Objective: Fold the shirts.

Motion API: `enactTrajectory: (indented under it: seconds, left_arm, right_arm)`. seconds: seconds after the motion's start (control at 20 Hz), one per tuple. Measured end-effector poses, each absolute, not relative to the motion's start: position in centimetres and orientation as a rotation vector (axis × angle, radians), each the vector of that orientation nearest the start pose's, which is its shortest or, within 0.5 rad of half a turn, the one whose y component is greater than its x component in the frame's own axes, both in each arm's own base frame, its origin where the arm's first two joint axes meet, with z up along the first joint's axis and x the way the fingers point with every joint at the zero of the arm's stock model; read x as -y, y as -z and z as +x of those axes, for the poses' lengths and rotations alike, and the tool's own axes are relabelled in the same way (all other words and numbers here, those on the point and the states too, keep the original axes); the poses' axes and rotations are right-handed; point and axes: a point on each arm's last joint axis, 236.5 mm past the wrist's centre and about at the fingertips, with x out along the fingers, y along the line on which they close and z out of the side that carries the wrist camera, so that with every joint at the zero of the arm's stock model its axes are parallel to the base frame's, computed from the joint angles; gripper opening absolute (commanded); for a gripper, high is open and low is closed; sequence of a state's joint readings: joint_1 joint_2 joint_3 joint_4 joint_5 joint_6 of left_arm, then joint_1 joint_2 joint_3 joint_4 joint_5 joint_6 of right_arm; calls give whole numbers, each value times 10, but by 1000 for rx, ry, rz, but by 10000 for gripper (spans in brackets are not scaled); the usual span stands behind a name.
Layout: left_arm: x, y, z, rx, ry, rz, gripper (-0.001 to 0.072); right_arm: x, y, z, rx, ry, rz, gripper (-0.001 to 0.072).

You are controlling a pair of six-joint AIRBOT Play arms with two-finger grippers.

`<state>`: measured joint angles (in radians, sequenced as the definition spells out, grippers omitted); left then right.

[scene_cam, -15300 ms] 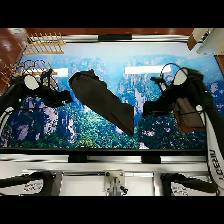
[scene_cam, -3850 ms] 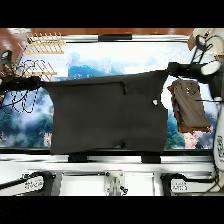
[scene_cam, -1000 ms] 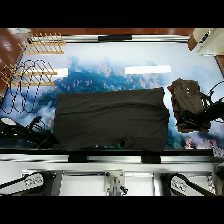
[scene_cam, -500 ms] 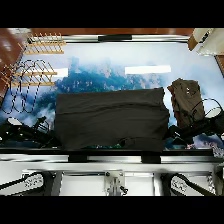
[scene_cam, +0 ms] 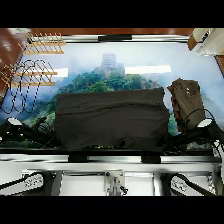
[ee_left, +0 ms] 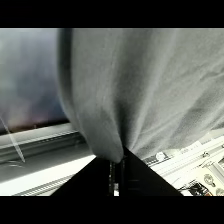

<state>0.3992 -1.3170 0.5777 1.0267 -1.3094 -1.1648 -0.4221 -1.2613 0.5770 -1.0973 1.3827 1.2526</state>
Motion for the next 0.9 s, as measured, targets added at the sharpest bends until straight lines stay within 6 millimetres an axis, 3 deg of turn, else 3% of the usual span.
enactTrajectory:
  seconds: [0.05,0.15,0.3,0.4,0.7,0.9]
  left_arm:
    - [46,113,197,-1741,300,-717,38]
    - [47,112,198,-1739,302,-723,37]
    - [45,111,203,-1721,308,-709,37]
    - [41,103,216,-1673,327,-676,36]
    - [22,47,295,-1422,351,-593,40]
    - [10,21,354,-1295,319,-628,39]
  right_arm:
    - [-36,104,180,-1798,-225,726,466]
    - [-38,104,181,-1791,-224,738,71]
    - [-43,96,185,-1774,-259,750,68]
    - [-44,81,202,-1705,-298,737,68]
    - [-26,5,295,-1375,-306,691,66]
    - [-15,-22,364,-1236,-281,655,67]
